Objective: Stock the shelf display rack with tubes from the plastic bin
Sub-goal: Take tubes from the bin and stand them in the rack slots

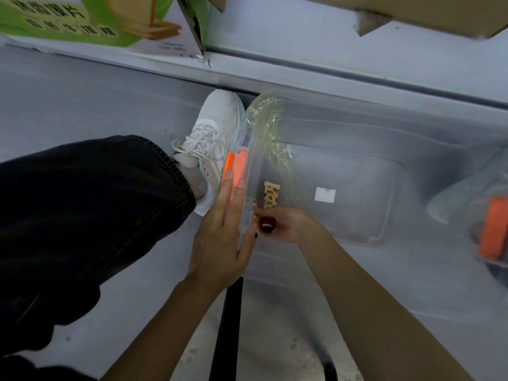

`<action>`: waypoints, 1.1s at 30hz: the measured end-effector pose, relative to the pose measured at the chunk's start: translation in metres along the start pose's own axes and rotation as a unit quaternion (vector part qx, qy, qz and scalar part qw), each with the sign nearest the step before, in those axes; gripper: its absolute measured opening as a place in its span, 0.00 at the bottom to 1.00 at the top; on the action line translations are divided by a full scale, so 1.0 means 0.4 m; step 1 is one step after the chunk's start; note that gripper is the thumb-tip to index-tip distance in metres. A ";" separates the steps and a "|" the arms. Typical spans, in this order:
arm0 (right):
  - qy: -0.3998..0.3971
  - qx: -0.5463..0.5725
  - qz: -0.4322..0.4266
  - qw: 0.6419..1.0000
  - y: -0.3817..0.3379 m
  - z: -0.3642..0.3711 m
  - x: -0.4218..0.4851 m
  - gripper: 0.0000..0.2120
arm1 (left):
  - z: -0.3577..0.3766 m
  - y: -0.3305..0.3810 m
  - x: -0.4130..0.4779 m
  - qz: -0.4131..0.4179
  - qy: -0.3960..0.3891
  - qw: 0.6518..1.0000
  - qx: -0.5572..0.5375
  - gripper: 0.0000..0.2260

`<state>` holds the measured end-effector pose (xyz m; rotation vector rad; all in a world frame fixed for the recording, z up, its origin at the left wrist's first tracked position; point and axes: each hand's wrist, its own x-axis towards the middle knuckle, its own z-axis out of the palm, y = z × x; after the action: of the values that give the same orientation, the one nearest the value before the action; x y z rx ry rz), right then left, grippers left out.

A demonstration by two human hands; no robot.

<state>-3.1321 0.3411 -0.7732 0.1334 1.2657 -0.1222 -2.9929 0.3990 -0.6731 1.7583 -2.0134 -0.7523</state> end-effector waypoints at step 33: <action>-0.083 0.001 -0.536 0.840 -0.132 0.110 -0.749 0.07 | -0.293 0.374 0.202 -0.080 -0.027 0.955 -0.285 0.09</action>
<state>-3.1880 0.2869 -0.4757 -0.5995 1.0335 -1.0799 -3.0550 0.3137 -0.4957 1.5649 -1.4794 -1.2912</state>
